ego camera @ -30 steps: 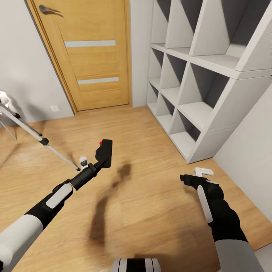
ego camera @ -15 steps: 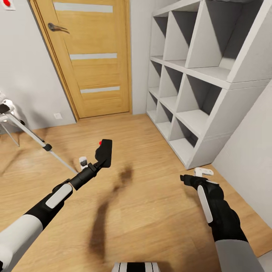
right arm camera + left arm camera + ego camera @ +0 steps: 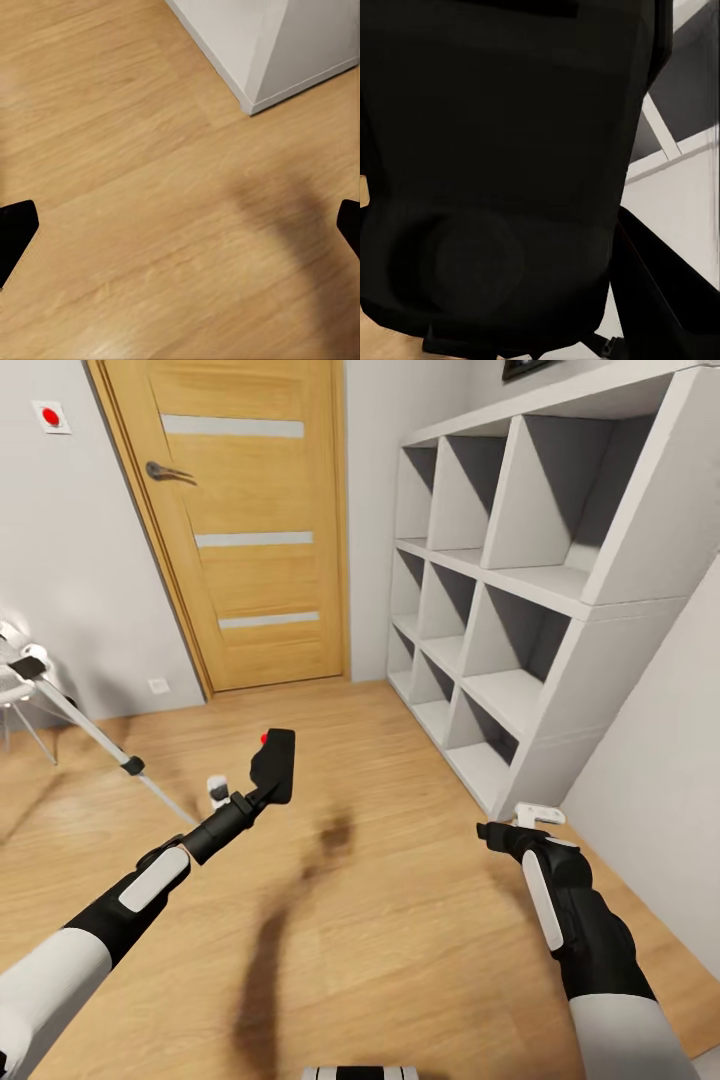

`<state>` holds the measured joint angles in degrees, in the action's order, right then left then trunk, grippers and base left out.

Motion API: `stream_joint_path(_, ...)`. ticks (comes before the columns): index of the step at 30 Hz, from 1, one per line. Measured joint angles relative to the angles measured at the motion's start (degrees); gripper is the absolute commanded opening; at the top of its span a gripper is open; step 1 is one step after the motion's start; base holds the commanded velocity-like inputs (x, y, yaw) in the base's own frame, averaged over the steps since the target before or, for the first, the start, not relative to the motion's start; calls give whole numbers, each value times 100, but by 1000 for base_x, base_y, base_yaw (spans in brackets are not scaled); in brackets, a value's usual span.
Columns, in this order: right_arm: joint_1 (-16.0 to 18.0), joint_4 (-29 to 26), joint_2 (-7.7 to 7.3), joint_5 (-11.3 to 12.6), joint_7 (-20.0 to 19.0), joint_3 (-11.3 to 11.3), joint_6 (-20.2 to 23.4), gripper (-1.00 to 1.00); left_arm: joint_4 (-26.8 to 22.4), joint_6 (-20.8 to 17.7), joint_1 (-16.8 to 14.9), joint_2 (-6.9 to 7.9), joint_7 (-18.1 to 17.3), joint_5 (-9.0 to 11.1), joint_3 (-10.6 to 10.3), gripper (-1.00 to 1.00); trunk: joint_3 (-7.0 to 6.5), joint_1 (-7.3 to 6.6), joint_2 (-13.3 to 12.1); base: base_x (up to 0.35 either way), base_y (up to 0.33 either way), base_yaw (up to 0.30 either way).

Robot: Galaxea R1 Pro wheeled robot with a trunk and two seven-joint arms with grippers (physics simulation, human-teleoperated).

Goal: Attach the digital camera to the camera tripod in the bedroom.

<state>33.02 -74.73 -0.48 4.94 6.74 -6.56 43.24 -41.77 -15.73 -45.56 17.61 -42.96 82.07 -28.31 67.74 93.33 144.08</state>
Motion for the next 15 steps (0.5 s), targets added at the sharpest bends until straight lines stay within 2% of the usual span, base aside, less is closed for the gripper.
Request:
stream_joint_path(1,0,0,1,0,0,0,-1,100,0,-4,0,0,-91,7,1,-100,-22,-3,-1,0,0,0)
stream_joint_path(2,0,6,0,3,0,1,-9,100,14,-65,-1,-1,-651,9,2,-100,-45,-6,-2,0,0,0)
stream_joint_path(3,0,7,-1,4,0,1,-8,100,26,-105,0,1,-747,-6,2,-100,-67,-8,-4,0,0,0)
stream_joint_path(6,0,8,5,5,0,1,-4,100,116,-284,1,6,-885,-8,6,-100,-133,-15,-8,0,0,0)
stream_joint_path(15,0,12,0,5,0,1,-11,100,140,-316,1,8,-904,9,10,-100,-333,-39,-20,0,0,0)
